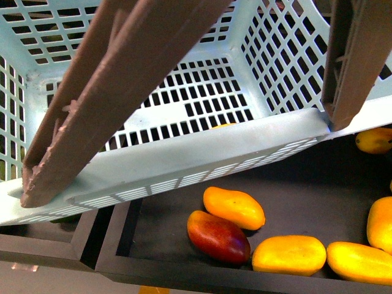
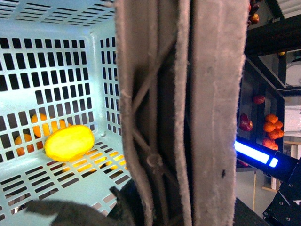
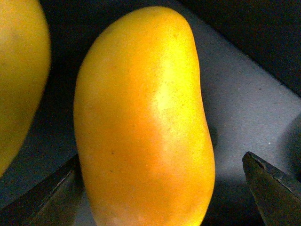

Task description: Pick lemon and mango into basket

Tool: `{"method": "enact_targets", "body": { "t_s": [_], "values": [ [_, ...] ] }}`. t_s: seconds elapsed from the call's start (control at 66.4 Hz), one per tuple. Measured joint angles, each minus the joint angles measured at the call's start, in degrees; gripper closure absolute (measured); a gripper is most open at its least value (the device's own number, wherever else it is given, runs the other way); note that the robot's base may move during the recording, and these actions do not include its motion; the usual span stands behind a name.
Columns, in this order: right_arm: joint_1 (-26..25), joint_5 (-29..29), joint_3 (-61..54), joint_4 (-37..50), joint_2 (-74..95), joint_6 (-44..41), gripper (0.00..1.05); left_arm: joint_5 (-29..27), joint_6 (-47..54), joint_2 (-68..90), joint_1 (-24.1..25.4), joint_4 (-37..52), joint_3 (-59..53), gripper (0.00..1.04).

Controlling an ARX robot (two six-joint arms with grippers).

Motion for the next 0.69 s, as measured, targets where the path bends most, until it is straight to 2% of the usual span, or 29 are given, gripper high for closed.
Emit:
{"method": "enact_targets", "body": {
  "t_s": [0.105,0.181,0.512,0.693],
  "values": [
    [-0.61,-1.86,-2.86,3.13,-1.79,-1.42,0.41,0.17,-0.02,0.0,0.0,0.0,0.0,0.9],
    [-1.03,-3.78,-6.73,5.79,-4.85,-3.32,0.45,0.2,-0.02,0.0,0.0,0.0,0.0,0.9],
    [-1.51,-13.05,-25.22,12.37,-29.16,-13.53,0.46,0.15,0.0,0.0,0.0,0.0,0.0,0.9],
    [3.13,-19.69,-35.98,8.98,-49.03,-17.86,0.46,0.13,0.0,0.0,0.0,0.0,0.0,0.9]
  ]
}}
